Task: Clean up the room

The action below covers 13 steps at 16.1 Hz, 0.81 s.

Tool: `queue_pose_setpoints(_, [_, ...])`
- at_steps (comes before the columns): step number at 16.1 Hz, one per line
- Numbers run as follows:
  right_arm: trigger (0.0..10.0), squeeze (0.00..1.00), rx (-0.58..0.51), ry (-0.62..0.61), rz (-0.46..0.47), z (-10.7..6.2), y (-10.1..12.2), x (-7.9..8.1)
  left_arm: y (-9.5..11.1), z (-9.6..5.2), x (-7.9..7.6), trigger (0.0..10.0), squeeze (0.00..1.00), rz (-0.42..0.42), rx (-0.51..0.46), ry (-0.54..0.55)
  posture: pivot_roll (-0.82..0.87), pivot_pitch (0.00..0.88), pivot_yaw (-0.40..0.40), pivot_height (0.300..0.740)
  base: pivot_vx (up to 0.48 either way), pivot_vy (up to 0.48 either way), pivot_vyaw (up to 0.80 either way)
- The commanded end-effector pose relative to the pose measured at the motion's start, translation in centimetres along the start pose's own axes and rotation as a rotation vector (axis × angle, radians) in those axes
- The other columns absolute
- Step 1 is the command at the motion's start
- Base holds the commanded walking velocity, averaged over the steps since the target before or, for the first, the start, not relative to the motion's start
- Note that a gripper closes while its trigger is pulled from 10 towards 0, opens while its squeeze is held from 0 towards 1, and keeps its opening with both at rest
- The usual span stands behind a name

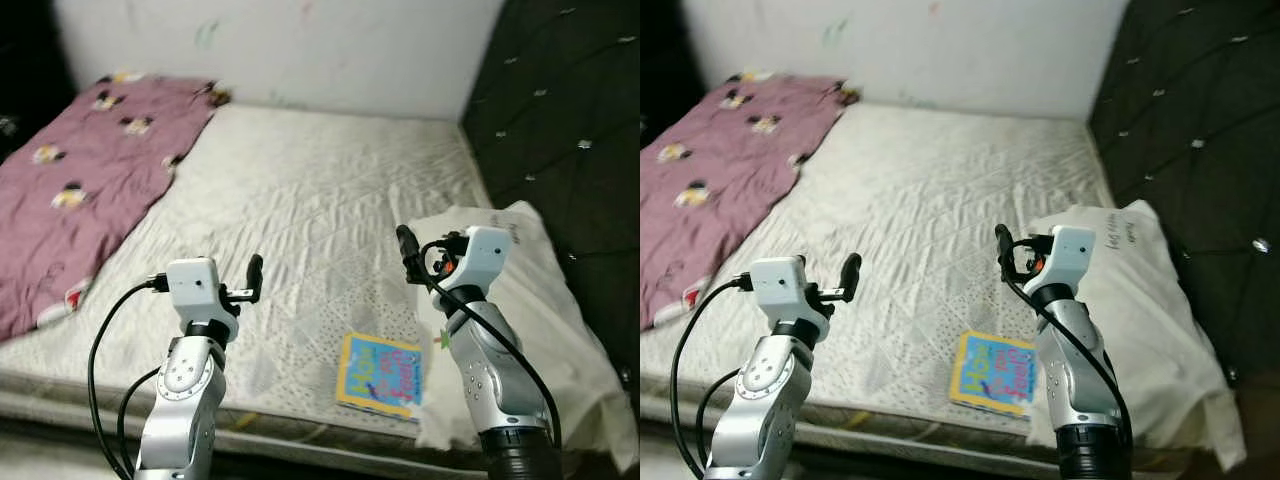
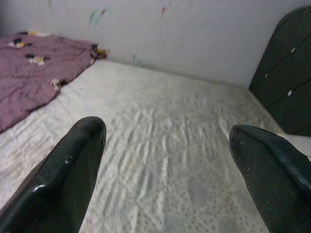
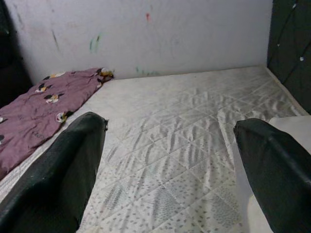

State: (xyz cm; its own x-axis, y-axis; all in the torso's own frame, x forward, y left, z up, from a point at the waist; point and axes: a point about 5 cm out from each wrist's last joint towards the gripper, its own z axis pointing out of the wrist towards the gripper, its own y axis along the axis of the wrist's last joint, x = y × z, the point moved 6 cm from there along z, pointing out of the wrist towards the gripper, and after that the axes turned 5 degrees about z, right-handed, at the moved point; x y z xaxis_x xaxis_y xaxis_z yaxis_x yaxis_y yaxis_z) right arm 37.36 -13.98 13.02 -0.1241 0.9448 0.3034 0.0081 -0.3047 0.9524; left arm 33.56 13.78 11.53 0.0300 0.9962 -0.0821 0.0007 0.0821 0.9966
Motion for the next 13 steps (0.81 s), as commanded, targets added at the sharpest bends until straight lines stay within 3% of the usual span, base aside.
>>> queue_pose_setpoints(1, [10.0,0.0,0.019,0.018,0.001,0.08,-0.42,1.05,-0.19,-0.04,1.22,10.0,0.0,-0.009,0.016,0.045,-0.01,0.007,-0.013,0.74,0.0,0.48,0.0])
queue_pose_setpoints(5, [10.0,0.0,0.029,0.021,-0.005,0.03,-0.56,0.95,-0.34,0.13,1.47,10.0,0.0,-0.034,0.025,0.072,-0.02,0.016,-0.018,0.74,0.0,0.48,-0.6])
queue_pose_setpoints(13, [10.0,0.0,0.05,0.024,-0.028,-0.18,-1.03,0.85,-0.61,0.19,1.31,10.0,0.0,-0.058,0.036,0.081,-0.02,0.027,-0.023,0.74,0.0,0.48,0.0])
